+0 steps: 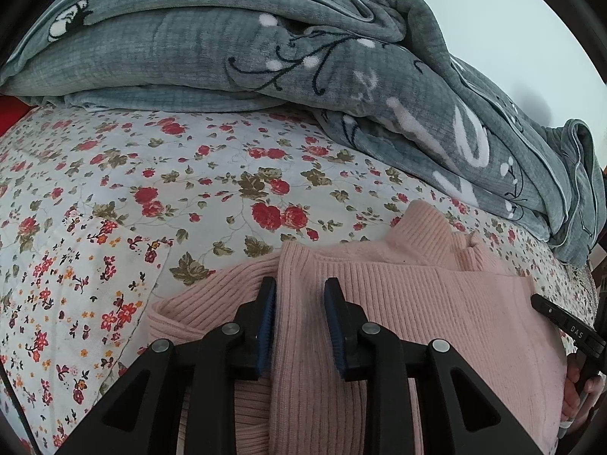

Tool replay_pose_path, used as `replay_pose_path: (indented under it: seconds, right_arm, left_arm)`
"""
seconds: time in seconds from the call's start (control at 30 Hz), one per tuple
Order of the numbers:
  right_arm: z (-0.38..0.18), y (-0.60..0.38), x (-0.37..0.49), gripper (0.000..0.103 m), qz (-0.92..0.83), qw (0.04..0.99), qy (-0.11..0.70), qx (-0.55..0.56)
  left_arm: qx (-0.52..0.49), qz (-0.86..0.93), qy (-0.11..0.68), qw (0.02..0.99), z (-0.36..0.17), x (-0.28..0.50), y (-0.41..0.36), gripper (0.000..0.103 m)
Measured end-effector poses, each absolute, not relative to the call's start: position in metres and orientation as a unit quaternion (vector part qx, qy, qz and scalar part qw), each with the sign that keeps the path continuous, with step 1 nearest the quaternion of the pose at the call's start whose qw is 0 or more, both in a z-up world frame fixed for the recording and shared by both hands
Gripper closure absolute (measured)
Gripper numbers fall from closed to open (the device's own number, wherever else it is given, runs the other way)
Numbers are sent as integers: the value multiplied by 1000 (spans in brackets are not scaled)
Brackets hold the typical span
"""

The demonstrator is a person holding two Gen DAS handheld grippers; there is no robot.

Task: Fold small clothes

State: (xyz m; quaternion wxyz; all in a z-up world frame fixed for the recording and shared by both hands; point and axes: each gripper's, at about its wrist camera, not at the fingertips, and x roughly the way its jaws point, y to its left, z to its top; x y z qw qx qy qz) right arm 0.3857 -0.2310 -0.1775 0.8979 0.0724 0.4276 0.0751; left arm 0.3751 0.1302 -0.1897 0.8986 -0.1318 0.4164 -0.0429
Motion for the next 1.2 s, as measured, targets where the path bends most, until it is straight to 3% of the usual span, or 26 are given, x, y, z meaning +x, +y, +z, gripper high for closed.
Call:
replay_pose_path:
  seconds: [1.2]
  right_arm:
    - [-177, -231, 386, 93, 74, 898, 427, 72]
  left_arm:
    - [-134, -46, 416, 898, -190, 375, 130, 74]
